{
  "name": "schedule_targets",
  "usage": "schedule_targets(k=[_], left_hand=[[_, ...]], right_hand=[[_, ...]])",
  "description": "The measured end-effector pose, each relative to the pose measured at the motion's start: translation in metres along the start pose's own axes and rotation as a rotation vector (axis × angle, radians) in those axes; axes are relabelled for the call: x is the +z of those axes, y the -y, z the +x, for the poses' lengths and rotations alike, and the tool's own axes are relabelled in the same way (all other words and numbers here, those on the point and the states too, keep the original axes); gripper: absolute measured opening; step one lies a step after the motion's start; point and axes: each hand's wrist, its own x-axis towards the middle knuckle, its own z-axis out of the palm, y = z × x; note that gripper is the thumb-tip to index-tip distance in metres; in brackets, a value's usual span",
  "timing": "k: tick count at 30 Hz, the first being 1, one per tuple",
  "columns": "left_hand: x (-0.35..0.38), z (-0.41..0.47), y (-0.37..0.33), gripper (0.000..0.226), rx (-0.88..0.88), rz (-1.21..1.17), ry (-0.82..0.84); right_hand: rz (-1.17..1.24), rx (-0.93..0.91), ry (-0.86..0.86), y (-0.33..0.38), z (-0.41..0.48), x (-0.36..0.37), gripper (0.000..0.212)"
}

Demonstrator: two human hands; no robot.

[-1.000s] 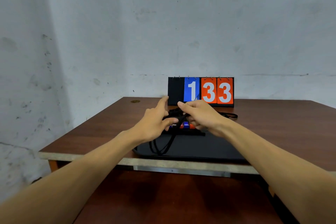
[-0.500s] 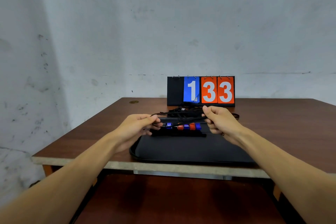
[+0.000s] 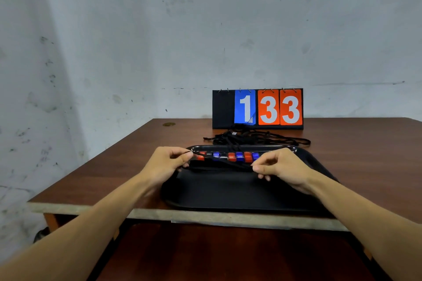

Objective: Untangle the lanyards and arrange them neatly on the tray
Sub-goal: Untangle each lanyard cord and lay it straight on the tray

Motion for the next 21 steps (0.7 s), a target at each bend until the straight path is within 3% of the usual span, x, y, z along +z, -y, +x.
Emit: schedule_targets(k=[6, 14, 21], left_hand=[[-0.001, 0.002, 0.009, 0.017, 0.076, 0.212, -0.051], [-0.002, 0.008, -0.002, 0.020, 0.183, 0.635, 0.122], [0.000, 0.006, -0.008, 0.017, 0.106, 0.418, 0.071]], right_hand=[[-0.223, -0.047, -0.062, -0.005, 0.000, -0.002, 0.008], [-0.559, -0.120, -0.134, -0.012, 0.000, -0.003, 0.017], [-0.653, -0.126, -0.139, -0.014, 0.001, -0.002, 0.020]])
